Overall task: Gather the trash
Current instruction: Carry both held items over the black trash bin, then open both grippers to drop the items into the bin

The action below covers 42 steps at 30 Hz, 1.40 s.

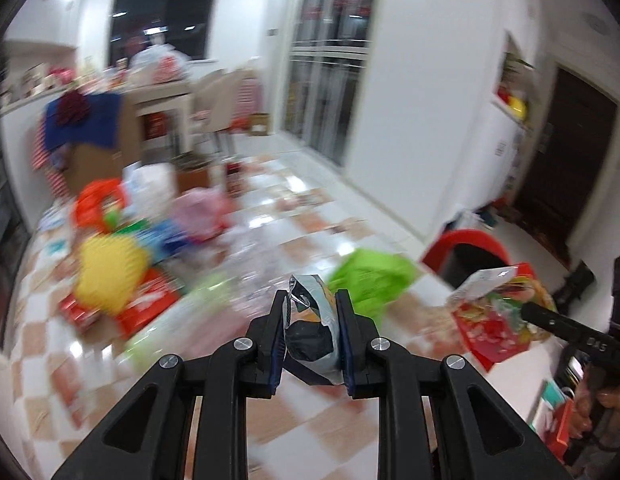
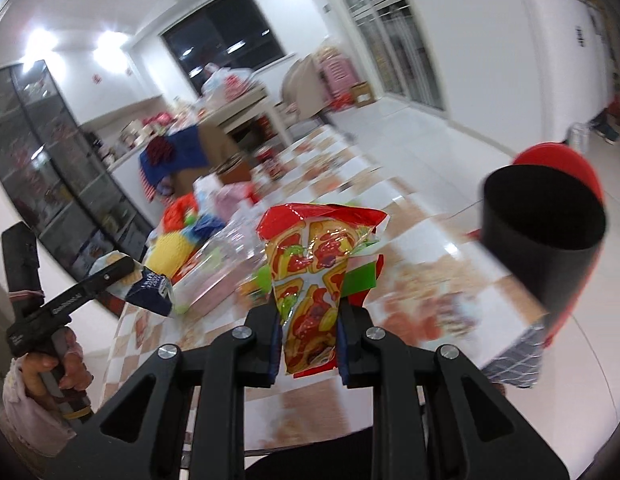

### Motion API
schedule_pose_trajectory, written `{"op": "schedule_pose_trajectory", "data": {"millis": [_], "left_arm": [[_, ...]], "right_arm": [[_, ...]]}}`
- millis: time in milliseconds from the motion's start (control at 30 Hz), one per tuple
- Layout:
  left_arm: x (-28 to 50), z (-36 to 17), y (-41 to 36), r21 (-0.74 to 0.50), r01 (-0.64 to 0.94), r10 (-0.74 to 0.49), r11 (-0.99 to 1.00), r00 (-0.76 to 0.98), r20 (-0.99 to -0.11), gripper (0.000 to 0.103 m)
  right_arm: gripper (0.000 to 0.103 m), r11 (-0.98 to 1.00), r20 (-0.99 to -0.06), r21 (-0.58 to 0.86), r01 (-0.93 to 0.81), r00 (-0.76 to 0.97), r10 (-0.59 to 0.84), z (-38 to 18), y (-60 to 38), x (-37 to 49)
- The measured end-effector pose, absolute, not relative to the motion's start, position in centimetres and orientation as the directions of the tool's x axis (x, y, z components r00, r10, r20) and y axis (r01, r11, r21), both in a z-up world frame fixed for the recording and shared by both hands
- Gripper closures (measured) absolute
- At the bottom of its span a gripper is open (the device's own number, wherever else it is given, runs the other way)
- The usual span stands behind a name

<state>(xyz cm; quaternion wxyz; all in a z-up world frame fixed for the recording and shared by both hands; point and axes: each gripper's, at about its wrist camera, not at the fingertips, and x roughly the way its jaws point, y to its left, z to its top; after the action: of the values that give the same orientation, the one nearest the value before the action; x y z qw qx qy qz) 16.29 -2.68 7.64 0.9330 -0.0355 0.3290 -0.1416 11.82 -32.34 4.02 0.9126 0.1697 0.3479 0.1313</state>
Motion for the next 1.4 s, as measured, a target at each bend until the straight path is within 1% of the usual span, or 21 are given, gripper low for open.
{"op": "schedule_pose_trajectory", "data": {"millis": [167,400,500,567,733,900,967,1000,1067,1267,1367,1400], "left_arm": [[18.6,9.0,-12.4,-0.130,0.399,-0.394,0.908,0.702,-0.593,0.000],[22.3,9.2,-25.3,-0.090,0.552,-0.486,0.829,0.631,-0.604,0.000],[24.2,8.3,-29.7,-0.084,0.591,-0.505,0.802,0.597,-0.623,0.000],[25.1,7.2,-33.3,-0.053,0.621,-0.507,0.782,0.584,-0.634,0.000],[27.4,4.2,-38.5,-0.019,0.652,-0.493,0.758,0.554,-0.671,0.000],[28.9,2.1,-41.9,0.019,0.644,-0.449,0.764,0.554,-0.701,0.000],[28.9,1.7,-42.2,0.042,0.622,-0.433,0.782,0.590,-0.681,0.000],[28.8,1.6,-42.3,0.041,0.616,-0.433,0.787,0.598,-0.675,0.000],[29.6,1.1,-42.5,0.024,0.616,-0.430,0.788,0.577,-0.694,0.000],[30.2,1.2,-40.2,-0.005,0.581,-0.419,0.814,0.582,-0.696,0.000],[29.4,2.1,-38.3,-0.014,0.569,-0.424,0.822,0.596,-0.682,0.000],[28.7,2.6,-37.4,-0.018,0.563,-0.431,0.826,0.611,-0.664,0.000]], "right_arm": [[0.080,0.922,-0.584,0.386,-0.033,0.765,0.272,4.8,-38.0,11.5],[0.080,0.922,-0.586,0.376,0.089,0.794,0.163,4.9,-45.3,11.5],[0.080,0.915,-0.591,0.380,0.133,0.797,0.129,4.7,-47.9,11.6],[0.080,0.914,-0.595,0.375,0.156,0.796,0.109,4.3,-49.2,11.6],[0.080,0.903,-0.607,0.379,0.202,0.791,0.078,3.4,-51.9,12.1],[0.080,0.889,-0.619,0.397,0.230,0.782,0.074,2.5,-53.5,13.3],[0.080,0.887,-0.623,0.399,0.232,0.778,0.077,2.1,-53.8,13.9],[0.080,0.888,-0.625,0.398,0.230,0.777,0.079,1.9,-53.9,14.1],[0.080,0.892,-0.631,0.391,0.228,0.772,0.079,1.6,-53.9,14.7],[0.079,0.890,-0.644,0.399,0.218,0.758,0.103,0.9,-54.3,17.3],[0.078,0.897,-0.663,0.388,0.212,0.740,0.112,0.3,-53.7,18.6],[0.078,0.899,-0.668,0.383,0.212,0.736,0.111,0.2,-53.6,19.1]]}}
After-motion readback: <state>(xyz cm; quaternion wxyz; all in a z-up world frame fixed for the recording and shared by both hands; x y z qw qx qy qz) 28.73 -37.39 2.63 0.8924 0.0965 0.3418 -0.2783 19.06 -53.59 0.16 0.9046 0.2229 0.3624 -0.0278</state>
